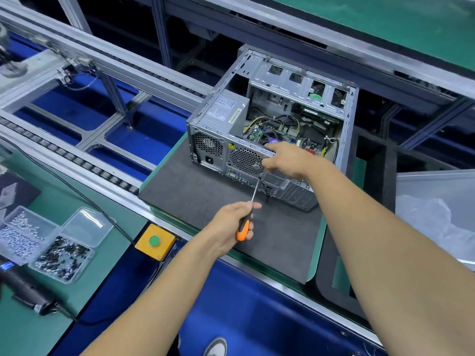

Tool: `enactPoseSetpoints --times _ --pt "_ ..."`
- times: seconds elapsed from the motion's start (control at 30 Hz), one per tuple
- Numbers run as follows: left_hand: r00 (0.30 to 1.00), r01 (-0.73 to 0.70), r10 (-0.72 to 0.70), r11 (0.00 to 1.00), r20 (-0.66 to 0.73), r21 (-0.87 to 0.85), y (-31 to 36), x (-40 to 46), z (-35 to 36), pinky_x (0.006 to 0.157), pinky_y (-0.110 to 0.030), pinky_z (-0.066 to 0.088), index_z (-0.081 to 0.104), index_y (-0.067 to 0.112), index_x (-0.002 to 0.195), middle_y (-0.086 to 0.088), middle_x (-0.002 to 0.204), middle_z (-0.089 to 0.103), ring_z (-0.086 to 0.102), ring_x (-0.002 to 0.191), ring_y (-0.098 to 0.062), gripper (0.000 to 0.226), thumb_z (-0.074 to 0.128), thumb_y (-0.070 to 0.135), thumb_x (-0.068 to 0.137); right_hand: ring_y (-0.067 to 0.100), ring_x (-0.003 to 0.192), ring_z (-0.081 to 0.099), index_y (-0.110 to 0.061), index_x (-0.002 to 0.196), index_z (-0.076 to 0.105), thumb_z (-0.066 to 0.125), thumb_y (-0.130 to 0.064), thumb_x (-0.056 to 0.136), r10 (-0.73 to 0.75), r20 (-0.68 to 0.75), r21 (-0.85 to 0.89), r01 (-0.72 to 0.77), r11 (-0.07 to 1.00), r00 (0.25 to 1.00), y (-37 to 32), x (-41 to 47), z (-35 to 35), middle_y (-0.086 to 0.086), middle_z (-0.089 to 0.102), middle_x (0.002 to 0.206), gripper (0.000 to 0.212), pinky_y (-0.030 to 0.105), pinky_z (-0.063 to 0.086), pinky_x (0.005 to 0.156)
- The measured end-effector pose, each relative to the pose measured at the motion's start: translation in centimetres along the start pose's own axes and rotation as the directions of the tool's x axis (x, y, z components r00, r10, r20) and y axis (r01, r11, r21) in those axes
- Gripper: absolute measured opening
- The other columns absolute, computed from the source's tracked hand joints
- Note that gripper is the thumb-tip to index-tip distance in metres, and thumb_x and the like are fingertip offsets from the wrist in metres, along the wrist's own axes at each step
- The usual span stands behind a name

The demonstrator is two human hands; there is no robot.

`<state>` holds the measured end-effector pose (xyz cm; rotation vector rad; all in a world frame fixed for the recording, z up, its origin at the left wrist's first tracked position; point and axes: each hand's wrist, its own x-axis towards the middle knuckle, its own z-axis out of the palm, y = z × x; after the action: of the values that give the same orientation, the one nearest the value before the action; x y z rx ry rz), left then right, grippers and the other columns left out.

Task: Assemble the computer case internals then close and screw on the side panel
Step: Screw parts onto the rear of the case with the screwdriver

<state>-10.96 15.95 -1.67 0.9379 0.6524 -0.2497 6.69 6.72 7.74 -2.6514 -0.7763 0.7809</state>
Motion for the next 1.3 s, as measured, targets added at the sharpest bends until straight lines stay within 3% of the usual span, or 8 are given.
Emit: enactPoseSetpoints --times 0.2,0.33,0.5,0.7,0.87,1.0,1.17,1.3 --pt "0.976 0.179 -0.101 0.875 0.192 -0.449 -1.1 -0.2 0.3 0.034 -0.012 0.025 0.066 0.016 0.113 0.004 0.074 0.048 0.031 0.05 -0.003 0.02 0.06 0.032 0.102 0.022 0.093 0.051 -0.009 0.134 0.058 0.059 -0.024 0.096 -0.005 0.003 0.019 0.005 1.0 1.0 0.1 0.4 0.0 0.002 0.056 0.103 0.042 0.026 0.042 0.072" --pt "0.988 -0.14 0.15 0.976 -0.049 0.166 -0.8 0.3 0.3 0.037 -0.019 0.022 0.053 0.019 0.1 0.0 0.068 0.049 0.031 0.044 -0.01 0.013 0.052 0.031 0.106 0.018 0.08 0.052 -0.005 0.13 0.059 0.059 -0.024 0.095 -0.007 -0.012 0.031 0.007 0.999 1.0 0.3 0.4 0.1 0.002 0.057 0.099 0.04 0.018 0.038 0.065" --pt "0.694 -0.093 0.718 0.019 0.052 0.995 -1.8 0.1 -0.2 0.047 -0.03 0.039 0.028 0.028 0.09 0.003 0.069 0.051 0.052 0.054 -0.022 0.025 0.043 0.04 0.106 0.01 0.063 0.047 -0.005 0.142 0.053 0.061 -0.022 0.092 -0.008 -0.01 0.064 0.008 0.998 1.0 0.2 0.0 0.0 0.0 0.055 0.102 0.053 0.028 0.036 0.054" --pt "0.957 -0.246 0.27 0.95 -0.109 0.194 -1.0 0.7 -0.4 0.042 -0.024 0.029 0.057 0.014 0.09 -0.007 0.07 0.054 0.042 0.051 -0.015 0.015 0.061 0.028 0.093 0.009 0.055 0.044 -0.009 0.151 0.043 0.061 -0.022 0.089 -0.003 -0.016 0.088 0.004 0.996 1.0 0.1 -0.3 0.0 -0.005 0.055 0.08 0.067 0.026 0.031 0.049" --pt "0.978 0.163 -0.063 0.819 0.197 -0.55 -1.9 0.1 0.6 0.034 -0.013 0.027 0.064 0.021 0.114 0.001 0.075 0.045 0.033 0.052 -0.004 0.017 0.063 0.031 0.1 0.015 0.07 0.047 0.004 0.132 0.059 0.059 -0.019 0.095 -0.033 0.013 -0.032 0.033 0.999 0.999 -0.1 -0.3 -0.2 0.015 0.059 0.128 0.044 0.027 0.034 0.057" --pt "0.986 -0.164 0.166 0.983 -0.026 0.08 -1.5 0.3 1.1 0.036 -0.022 0.025 0.05 0.023 0.105 0.001 0.072 0.045 0.033 0.049 -0.011 0.012 0.054 0.035 0.105 0.016 0.066 0.046 0.001 0.133 0.056 0.06 -0.021 0.09 -0.016 -0.007 0.027 0.016 0.999 1.0 0.2 -0.4 -0.2 0.009 0.063 0.099 0.049 0.031 0.034 0.056" --pt "0.694 -0.102 0.717 0.011 0.063 0.995 -2.0 0.5 -0.2 0.045 -0.03 0.032 0.037 0.024 0.101 0.003 0.073 0.048 0.046 0.053 -0.022 0.014 0.043 0.036 0.107 0.01 0.059 0.044 -0.01 0.15 0.044 0.062 -0.023 0.088 0.003 -0.013 0.102 -0.002 0.995 1.0 0.2 -0.3 0.1 0.002 0.06 0.08 0.066 0.029 0.033 0.052" --pt "0.825 -0.33 0.558 0.601 -0.088 0.728 -1.6 1.1 0.0 0.05 -0.032 0.04 0.052 0.029 0.092 0.001 0.069 0.059 0.051 0.057 -0.02 0.018 0.047 0.042 0.104 0.01 0.055 0.046 -0.015 0.154 0.041 0.062 -0.024 0.087 0.011 -0.018 0.128 -0.008 0.992 1.0 0.4 -0.2 0.1 -0.004 0.057 0.069 0.07 0.027 0.032 0.052"
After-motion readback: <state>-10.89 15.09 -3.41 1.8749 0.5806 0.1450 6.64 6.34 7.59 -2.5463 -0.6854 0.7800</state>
